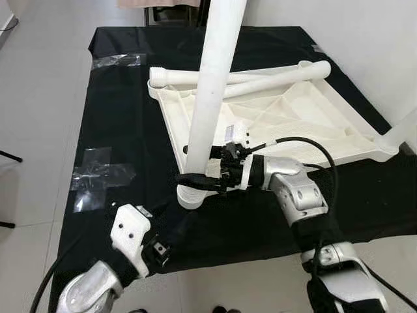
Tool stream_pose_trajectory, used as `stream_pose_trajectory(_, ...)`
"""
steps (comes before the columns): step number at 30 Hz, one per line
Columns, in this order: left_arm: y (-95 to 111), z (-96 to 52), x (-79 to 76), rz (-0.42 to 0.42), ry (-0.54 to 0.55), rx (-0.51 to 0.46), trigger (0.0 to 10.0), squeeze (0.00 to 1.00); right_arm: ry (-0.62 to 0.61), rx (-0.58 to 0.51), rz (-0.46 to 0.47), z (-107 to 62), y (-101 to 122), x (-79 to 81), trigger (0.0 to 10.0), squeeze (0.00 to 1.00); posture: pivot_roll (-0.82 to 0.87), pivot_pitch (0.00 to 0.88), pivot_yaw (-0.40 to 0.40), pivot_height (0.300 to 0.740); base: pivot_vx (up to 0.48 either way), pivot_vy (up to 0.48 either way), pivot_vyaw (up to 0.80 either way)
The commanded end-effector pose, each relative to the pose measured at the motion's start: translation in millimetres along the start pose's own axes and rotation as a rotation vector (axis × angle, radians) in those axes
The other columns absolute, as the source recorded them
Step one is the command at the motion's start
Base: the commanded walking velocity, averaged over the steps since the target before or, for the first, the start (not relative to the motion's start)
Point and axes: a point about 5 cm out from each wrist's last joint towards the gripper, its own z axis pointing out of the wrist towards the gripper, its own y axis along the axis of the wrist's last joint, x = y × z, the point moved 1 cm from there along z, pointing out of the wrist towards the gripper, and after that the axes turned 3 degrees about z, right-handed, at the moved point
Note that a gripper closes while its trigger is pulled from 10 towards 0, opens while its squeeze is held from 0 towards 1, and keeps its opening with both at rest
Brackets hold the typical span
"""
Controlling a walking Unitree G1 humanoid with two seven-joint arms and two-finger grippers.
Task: Building children table
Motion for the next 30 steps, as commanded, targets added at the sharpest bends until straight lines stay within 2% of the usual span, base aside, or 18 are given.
stream_pose_trajectory(1,1,-4.4,-1.7,0.002,-0.002,0.015,10.0,0.00,0.010,-0.018,-0.002,-2.0,1,-1.2,4.1,0.00,0.20,0.198,-0.098,0.740,0.000,0.000,0.00)
stream_pose_trajectory(2,3,-9.1,-2.5,0.002,0.009,0.025,10.0,0.00,0.028,-0.014,0.007,-3.1,1,-2.7,0.0,0.00,0.20,0.200,-0.098,0.740,0.000,0.000,0.00)
stream_pose_trajectory(10,7,-18.8,-5.9,-0.002,0.050,0.045,10.0,0.00,0.044,-0.031,0.028,-10.1,2,-7.2,0.0,0.00,0.20,0.209,-0.105,0.740,0.000,0.000,0.00)
stream_pose_trajectory(16,7,-24.3,-6.0,-0.004,0.071,0.066,10.0,0.00,-0.064,-0.058,0.051,-20.3,-15,-3.7,0.0,0.00,0.19,0.226,-0.115,0.740,0.000,0.000,0.00)
stream_pose_trajectory(17,7,-25.9,-4.9,-0.007,0.083,0.066,10.0,0.00,-0.165,-0.042,0.068,-22.3,-28,1.0,0.0,0.00,0.17,0.229,-0.129,0.740,0.000,0.000,0.00)
stream_pose_trajectory(18,7,-25.9,-4.9,-0.007,0.083,0.066,10.0,0.00,-0.165,-0.042,0.068,-22.3,-28,1.0,0.0,0.00,0.17,0.229,-0.129,0.740,0.000,0.000,0.00)
stream_pose_trajectory(19,7,-27.5,-3.4,-0.006,0.095,0.070,10.0,0.00,-0.411,-0.005,0.096,-20.9,-45,3.3,0.0,0.00,0.17,0.234,-0.125,0.740,0.000,0.000,0.00)
stream_pose_trajectory(20,7,-27.5,-3.4,-0.006,0.095,0.070,10.0,0.00,-0.411,-0.005,0.096,-20.9,-45,3.3,0.0,0.00,0.17,0.234,-0.125,0.740,0.000,0.000,0.00)
stream_pose_trajectory(21,8,-29.0,-0.6,-0.013,0.114,0.069,10.0,0.00,-0.685,0.069,0.116,-23.9,-67,17.4,0.0,0.00,0.15,0.246,-0.116,0.740,0.000,0.000,0.00)
stream_pose_trajectory(22,8,-29.0,-0.6,-0.013,0.114,0.069,10.0,0.00,-0.685,0.069,0.116,-23.9,-67,17.4,0.0,0.00,0.15,0.246,-0.116,0.740,0.000,0.000,0.00)
stream_pose_trajectory(23,8,-30.6,2.2,-0.012,0.128,0.075,10.0,0.00,-0.832,0.110,0.096,-26.8,-75,33.0,0.0,0.00,0.14,0.255,-0.099,0.740,0.000,0.000,0.00)
stream_pose_trajectory(24,7,-31.5,3.9,-0.011,0.136,0.079,10.0,0.00,-0.898,0.128,0.079,-28.1,-78,42.8,0.0,0.00,0.14,0.255,-0.099,0.740,0.000,0.000,0.00)
stream_pose_trajectory(27,8,-32.3,7.3,-0.013,0.151,0.078,10.0,0.00,-0.912,0.117,0.068,-27.0,-73,41.1,0.0,0.00,0.13,0.243,-0.095,0.740,0.000,0.000,0.00)
stream_pose_trajectory(30,9,-30.4,11.5,-0.008,0.174,0.068,10.0,0.00,-0.872,0.110,0.071,-23.7,-72,33.8,0.0,0.00,0.13,0.239,-0.098,0.740,0.000,0.000,0.00)
